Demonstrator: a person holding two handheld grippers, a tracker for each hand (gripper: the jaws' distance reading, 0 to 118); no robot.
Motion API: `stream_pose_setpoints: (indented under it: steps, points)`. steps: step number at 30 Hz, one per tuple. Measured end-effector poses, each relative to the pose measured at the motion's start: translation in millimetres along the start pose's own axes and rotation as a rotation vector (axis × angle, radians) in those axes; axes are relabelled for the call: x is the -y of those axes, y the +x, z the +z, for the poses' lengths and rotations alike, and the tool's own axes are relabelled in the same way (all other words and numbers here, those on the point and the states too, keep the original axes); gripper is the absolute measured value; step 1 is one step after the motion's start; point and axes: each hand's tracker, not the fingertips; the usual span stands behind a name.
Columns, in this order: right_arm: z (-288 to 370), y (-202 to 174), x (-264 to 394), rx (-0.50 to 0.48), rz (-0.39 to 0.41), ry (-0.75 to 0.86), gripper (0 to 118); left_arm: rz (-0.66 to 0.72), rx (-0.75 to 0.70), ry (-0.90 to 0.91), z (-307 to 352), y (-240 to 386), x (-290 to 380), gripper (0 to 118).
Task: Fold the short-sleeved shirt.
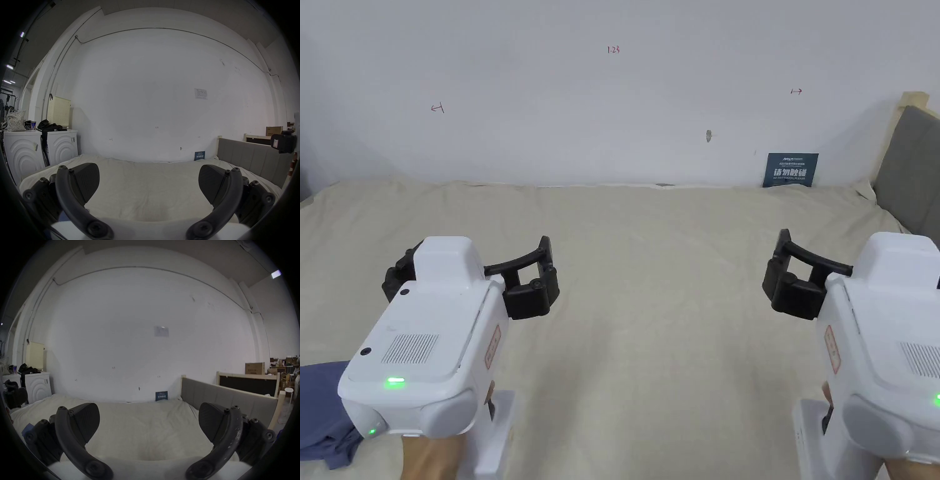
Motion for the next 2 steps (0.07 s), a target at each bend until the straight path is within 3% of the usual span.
stream_pose_setpoints:
  steps: [2]
  points:
    - [1.0,-1.1,1.1,-0.003,0.008,0.011,118,0.002,-0.003,0.000,-0.1,-0.4,0.6,118]
